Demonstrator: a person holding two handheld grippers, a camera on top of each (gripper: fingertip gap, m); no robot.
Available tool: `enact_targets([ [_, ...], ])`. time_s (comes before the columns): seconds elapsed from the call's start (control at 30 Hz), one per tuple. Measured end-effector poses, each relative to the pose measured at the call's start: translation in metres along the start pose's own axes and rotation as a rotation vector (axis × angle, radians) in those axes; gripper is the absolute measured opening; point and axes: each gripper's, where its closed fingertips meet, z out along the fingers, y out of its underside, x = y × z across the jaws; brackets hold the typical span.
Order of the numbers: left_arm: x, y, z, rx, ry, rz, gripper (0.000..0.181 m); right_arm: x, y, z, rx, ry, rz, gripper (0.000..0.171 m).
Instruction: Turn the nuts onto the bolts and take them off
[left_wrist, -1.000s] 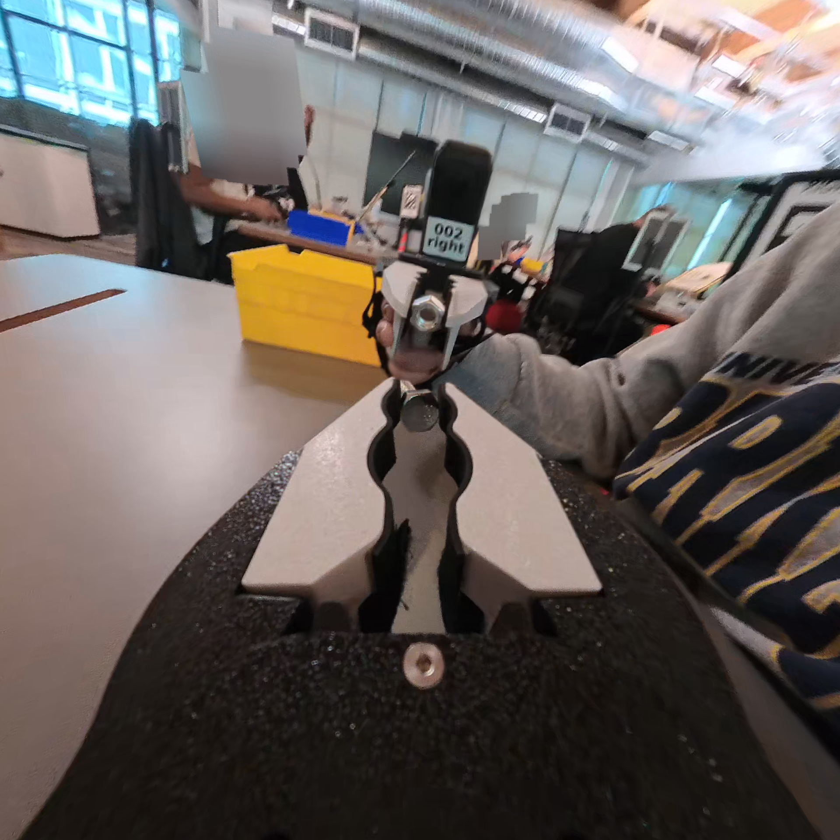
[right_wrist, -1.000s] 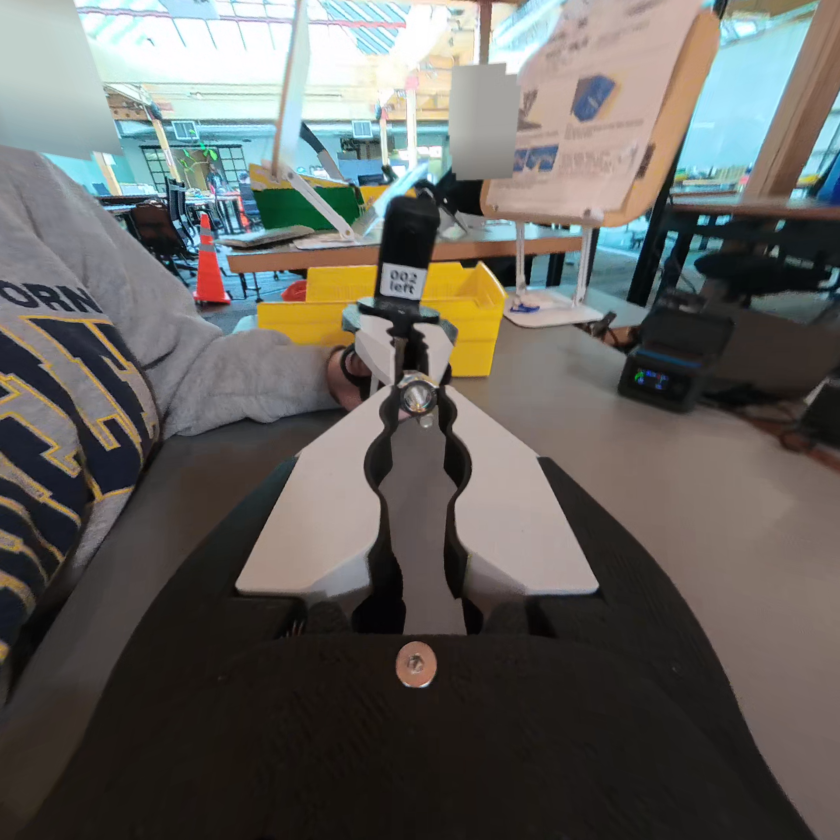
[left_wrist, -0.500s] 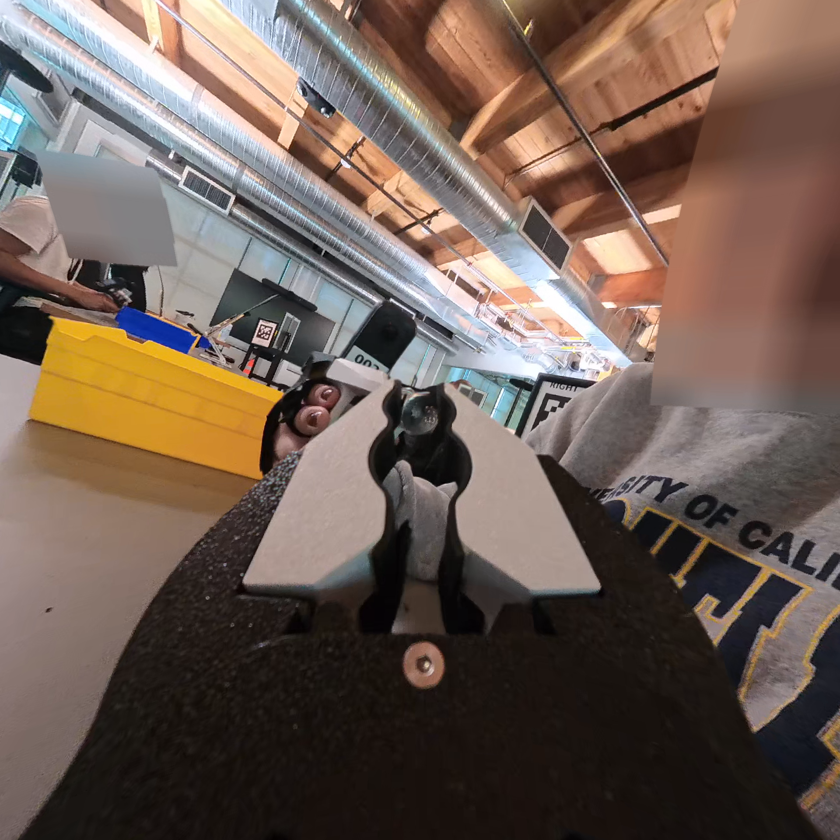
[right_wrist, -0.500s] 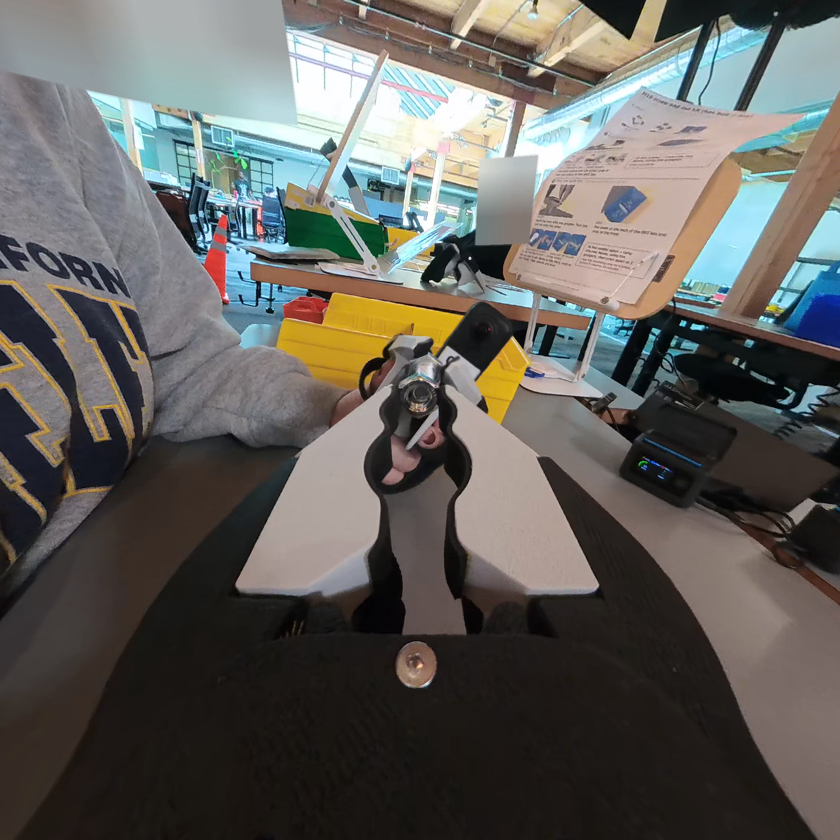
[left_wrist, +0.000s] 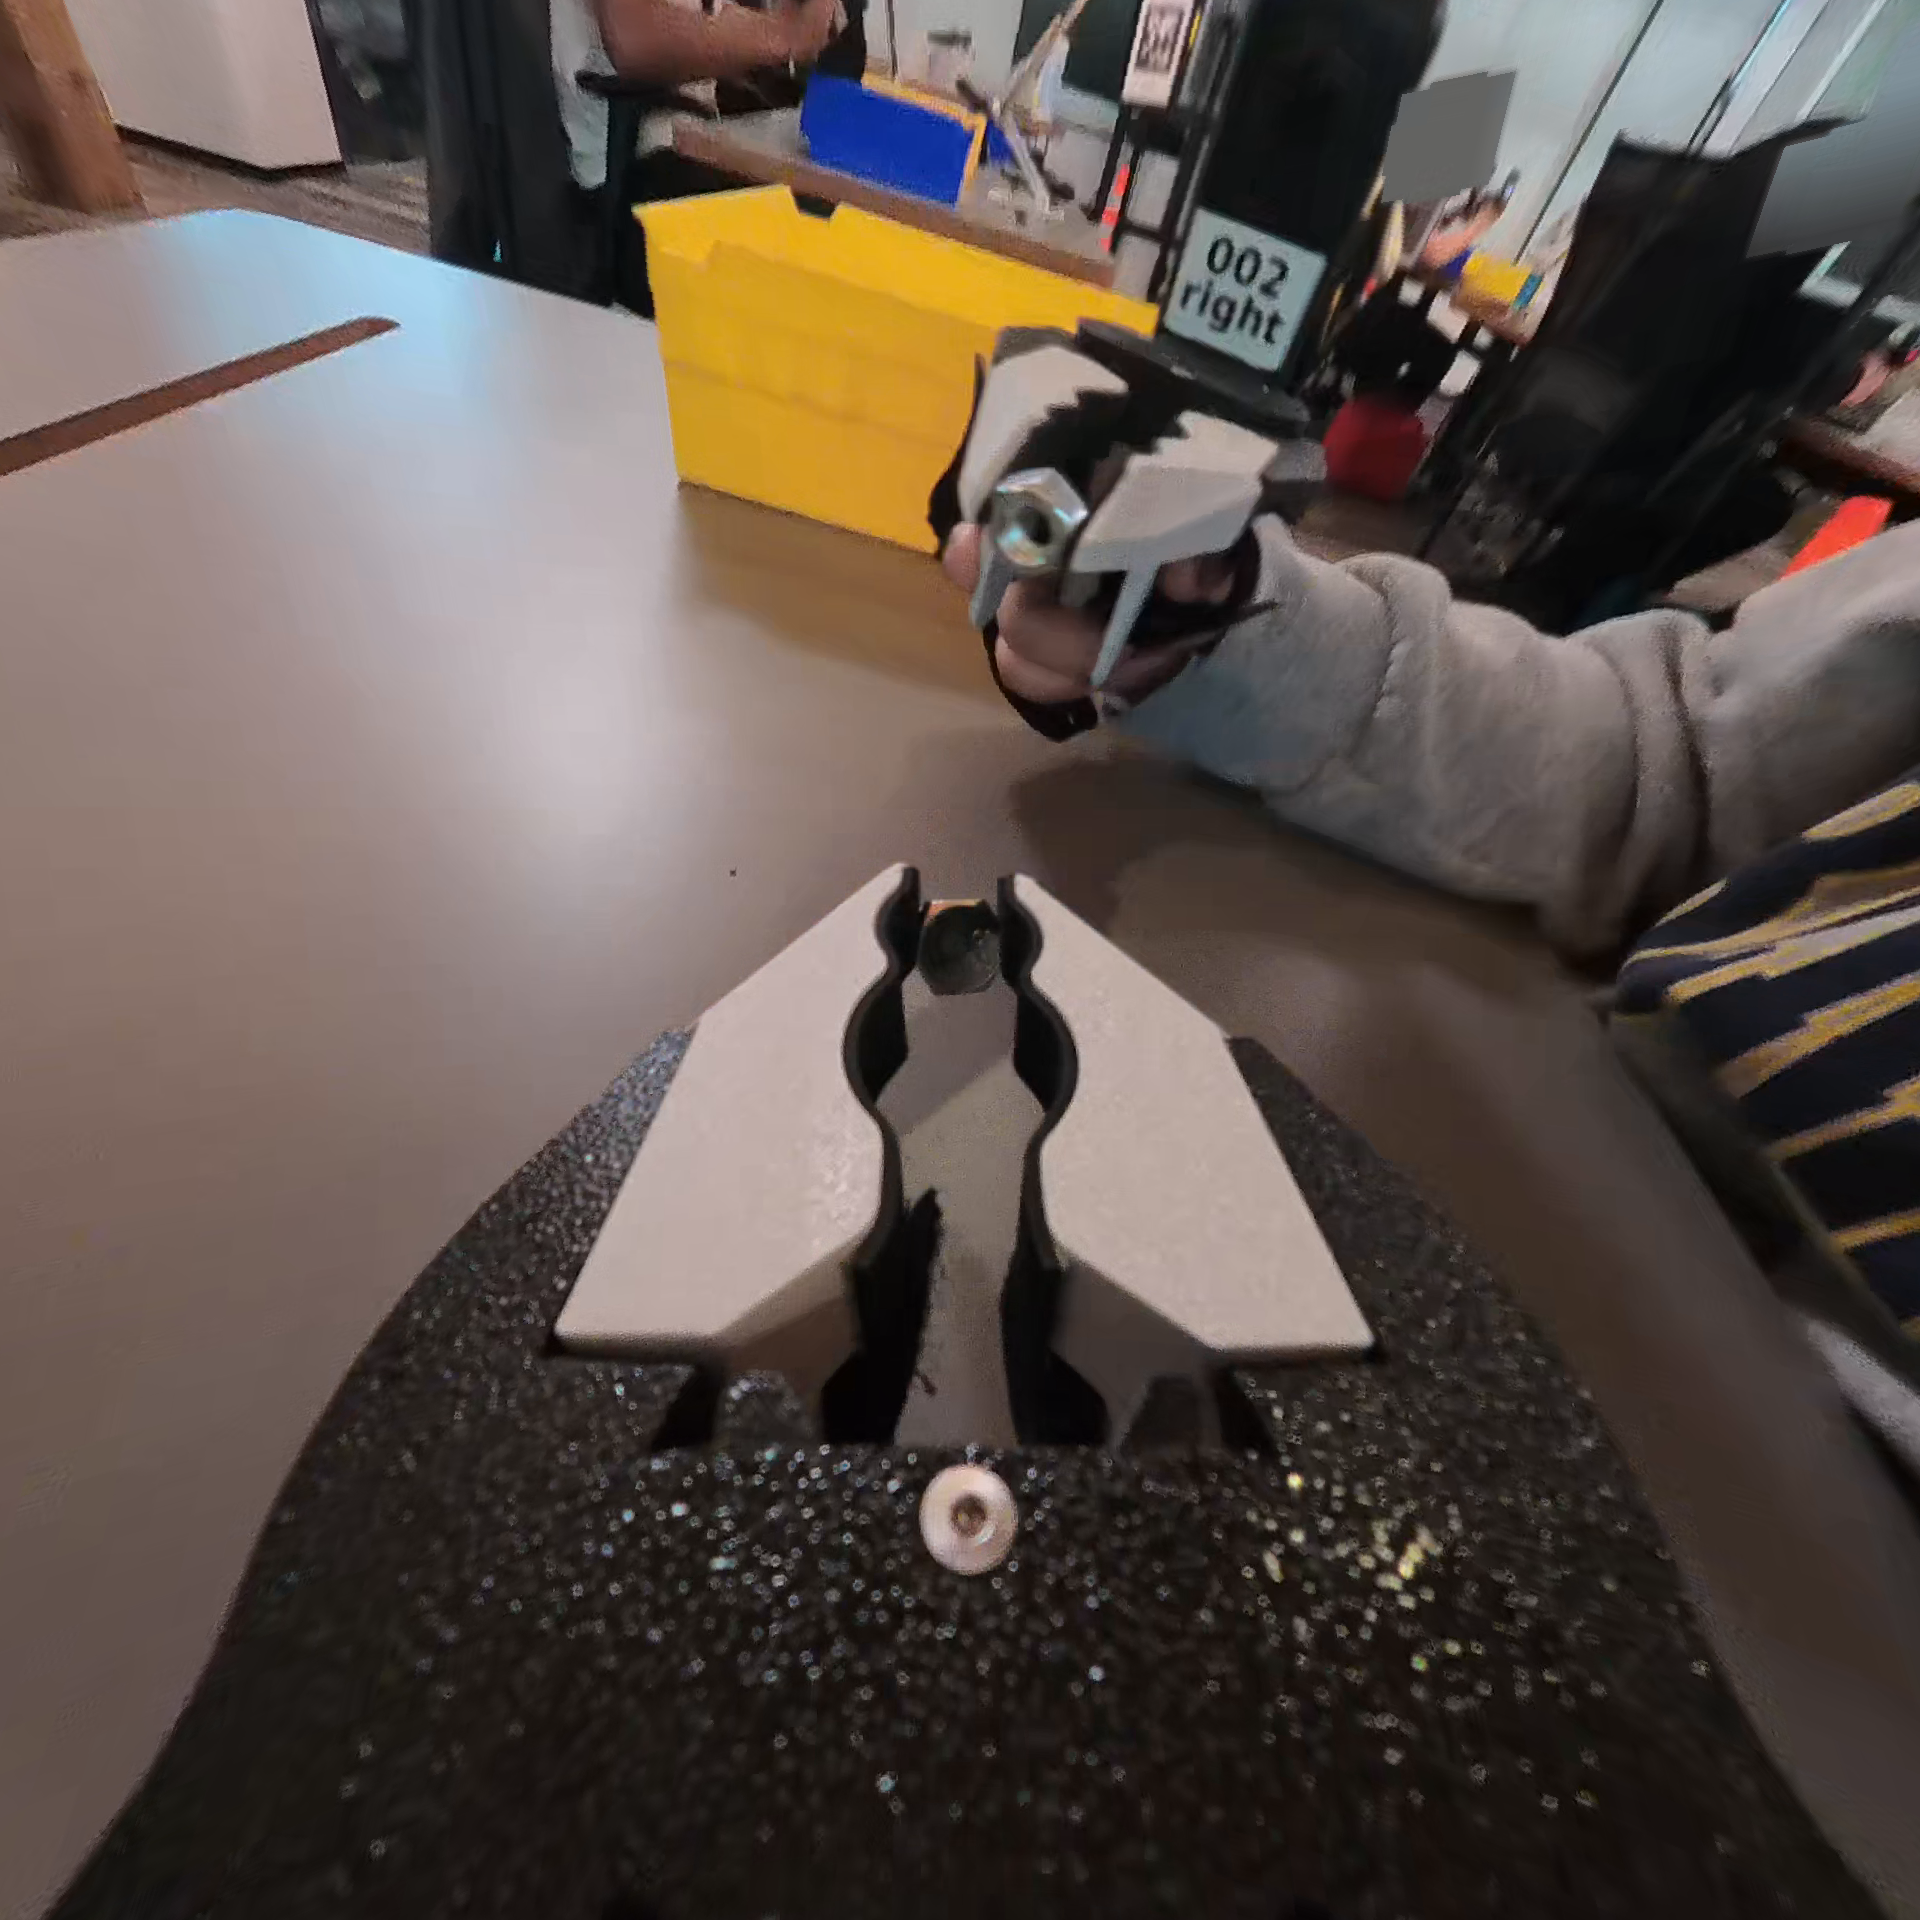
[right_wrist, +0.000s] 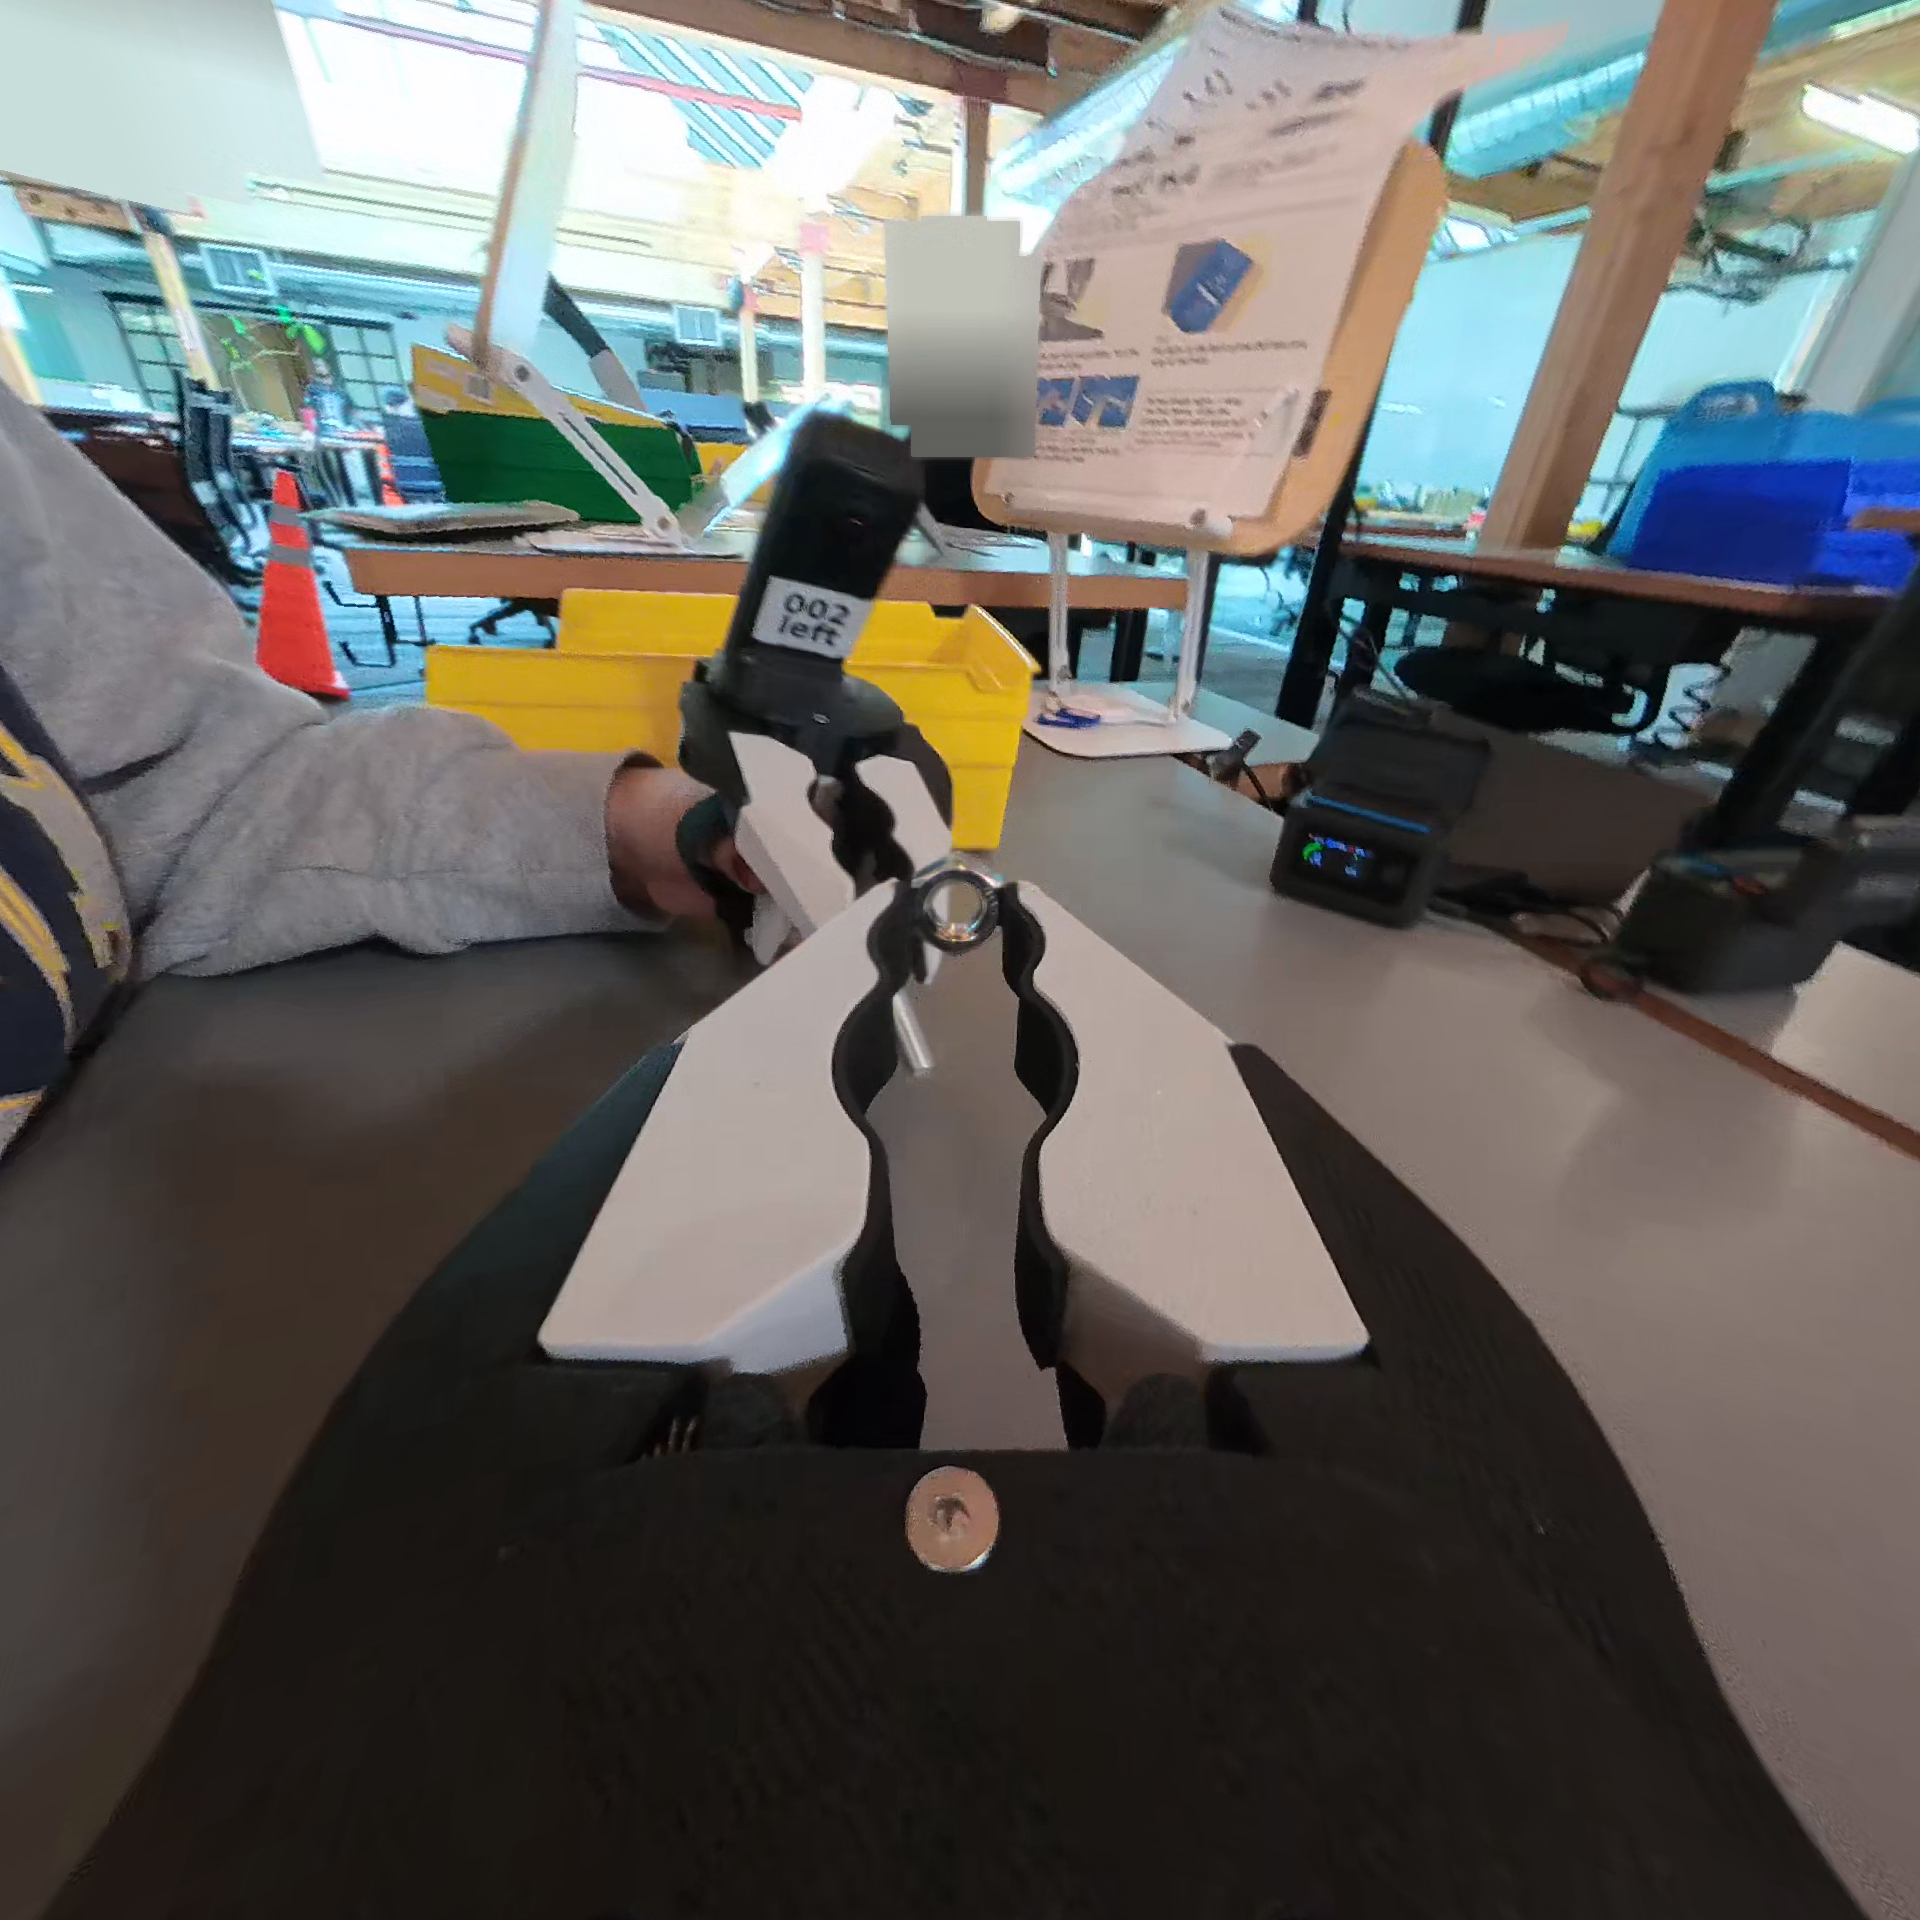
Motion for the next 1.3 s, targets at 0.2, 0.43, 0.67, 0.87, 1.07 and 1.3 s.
enact_targets([
  [0.2, -0.016, 0.036, -0.001, -0.233, -0.12, 0.103, 0.012, 0.012, 0.014, -0.001, -0.034, 0.022, 0.067, 0.016],
  [0.43, -0.02, 0.058, -0.006, -0.359, -0.136, 0.106, 0.008, 0.01, 0.018, 0.002, -0.053, 0.005, 0.082, 0.016],
  [0.67, -0.022, 0.065, -0.018, -0.378, -0.149, 0.062, 0.036, 0.008, 0.025, 0.005, -0.077, -0.013, 0.105, 0.016],
  [0.87, -0.02, 0.068, -0.022, -0.383, -0.179, 0.082, 0.041, 0.009, 0.024, 0.005, -0.073, -0.024, 0.123, 0.016],
  [1.07, -0.026, 0.068, -0.017, -0.391, -0.271, 0.106, 0.03, 0.007, 0.024, 0.006, -0.069, -0.032, 0.134, 0.016],
  [1.3, -0.02, 0.068, -0.015, -0.396, -0.233, 0.126, 0.018, 0.004, 0.024, 0.006, -0.074, -0.049, 0.143, 0.015],
])
